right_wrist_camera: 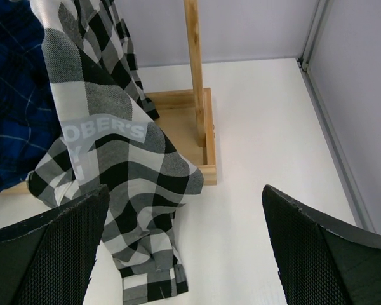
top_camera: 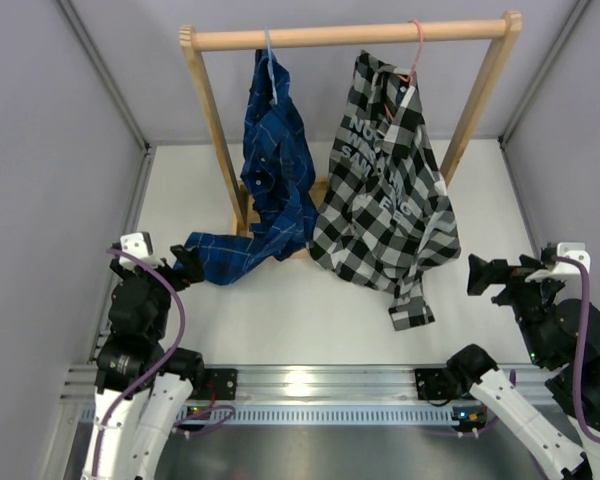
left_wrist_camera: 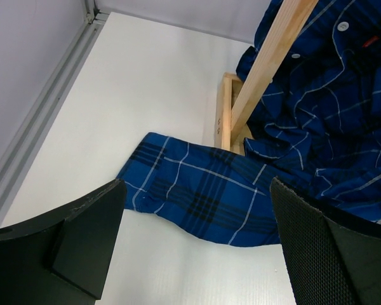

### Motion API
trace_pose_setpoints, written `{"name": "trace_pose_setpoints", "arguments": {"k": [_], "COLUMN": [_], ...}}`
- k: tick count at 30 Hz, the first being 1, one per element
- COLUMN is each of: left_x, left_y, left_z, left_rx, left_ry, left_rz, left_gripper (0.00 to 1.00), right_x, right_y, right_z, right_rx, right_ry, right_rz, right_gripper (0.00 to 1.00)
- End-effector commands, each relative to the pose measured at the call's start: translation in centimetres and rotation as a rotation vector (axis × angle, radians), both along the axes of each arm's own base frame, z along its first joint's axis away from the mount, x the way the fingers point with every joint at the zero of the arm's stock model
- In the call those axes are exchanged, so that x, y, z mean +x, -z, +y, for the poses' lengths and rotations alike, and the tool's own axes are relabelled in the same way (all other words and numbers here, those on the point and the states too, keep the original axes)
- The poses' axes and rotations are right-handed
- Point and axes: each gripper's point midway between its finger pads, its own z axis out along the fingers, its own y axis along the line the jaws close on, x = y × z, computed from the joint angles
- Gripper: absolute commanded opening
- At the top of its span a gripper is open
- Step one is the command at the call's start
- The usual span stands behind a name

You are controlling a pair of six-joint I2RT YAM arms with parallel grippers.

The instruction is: Place the shirt on the hanger

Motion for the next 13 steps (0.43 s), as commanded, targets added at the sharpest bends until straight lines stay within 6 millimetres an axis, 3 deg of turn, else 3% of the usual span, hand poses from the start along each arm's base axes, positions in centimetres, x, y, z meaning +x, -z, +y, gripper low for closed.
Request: {"name": "trace_pose_setpoints", "arguments": {"k": [1, 13], "left_x": [0.42, 0.44], "left_y": [-1.05, -1.12], "left_z": [-0.28, -0.22], "left_rx": [-0.009, -0.007], "left_ry": [0.014, 0.011], "left_rz": [-0.049, -0.052], "left_gripper": [0.98, 0.98], "right_x": [0.21, 0.27], "right_y": [0.5, 0.37], "right_z": [0.12, 0.2], "right_rx": [-0.034, -0.028], "right_ry": [-0.004, -0.005], "right_rz": [0.027, 0.026], "right_gripper": [1.0, 0.99]}}
